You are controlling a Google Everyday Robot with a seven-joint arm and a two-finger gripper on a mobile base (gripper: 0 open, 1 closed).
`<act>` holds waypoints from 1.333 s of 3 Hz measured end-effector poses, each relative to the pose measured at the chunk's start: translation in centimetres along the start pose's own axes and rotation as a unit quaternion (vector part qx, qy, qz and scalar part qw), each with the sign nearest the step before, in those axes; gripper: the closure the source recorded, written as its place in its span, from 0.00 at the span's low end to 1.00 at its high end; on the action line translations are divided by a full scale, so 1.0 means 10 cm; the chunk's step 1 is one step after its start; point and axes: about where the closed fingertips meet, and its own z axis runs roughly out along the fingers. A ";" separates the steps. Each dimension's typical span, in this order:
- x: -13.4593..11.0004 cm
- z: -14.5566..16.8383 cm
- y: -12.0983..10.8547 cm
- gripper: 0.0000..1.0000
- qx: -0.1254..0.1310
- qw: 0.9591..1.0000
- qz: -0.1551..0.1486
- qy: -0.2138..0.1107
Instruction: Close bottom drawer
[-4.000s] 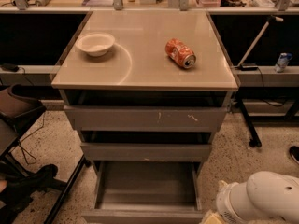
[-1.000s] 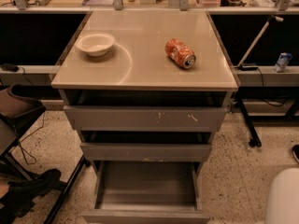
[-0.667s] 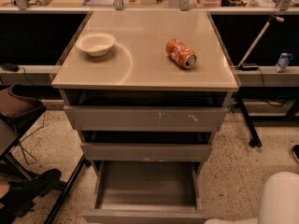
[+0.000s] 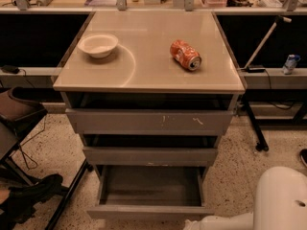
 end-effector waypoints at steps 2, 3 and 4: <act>-0.58 -0.26 -0.45 0.00 0.066 0.997 0.005 -0.026; -0.58 -0.26 -0.45 0.00 0.066 0.997 0.005 -0.026; -0.61 -0.17 -0.65 0.00 0.070 0.997 0.017 -0.036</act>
Offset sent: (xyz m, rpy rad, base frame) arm 0.0288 -0.0024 0.0142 -0.0224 -0.0408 -0.0364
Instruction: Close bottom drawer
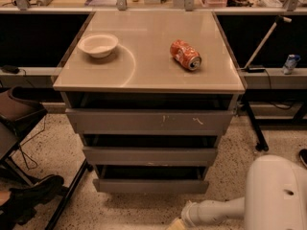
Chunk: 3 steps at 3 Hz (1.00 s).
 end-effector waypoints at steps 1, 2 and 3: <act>-0.26 0.15 -0.31 0.00 -0.001 0.999 0.022 -0.034; -0.67 0.14 -0.70 0.00 0.020 0.997 0.037 -0.071; -0.96 0.03 -0.91 0.00 0.039 0.994 0.044 -0.097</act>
Offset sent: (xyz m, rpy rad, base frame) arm 0.2154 -0.0170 0.0450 0.1425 -0.2252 -0.2413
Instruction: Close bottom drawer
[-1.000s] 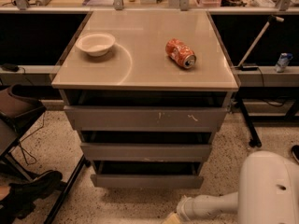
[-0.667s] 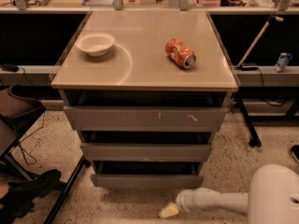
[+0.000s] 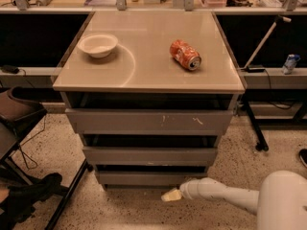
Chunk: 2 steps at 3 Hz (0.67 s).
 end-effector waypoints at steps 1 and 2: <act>-0.10 -0.06 -0.07 0.00 0.009 1.000 0.004 -0.014; -0.10 -0.06 -0.07 0.00 0.009 1.000 0.004 -0.014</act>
Offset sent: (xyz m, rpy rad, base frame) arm 0.1113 -0.0096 0.0596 0.0803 -0.1442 -0.1473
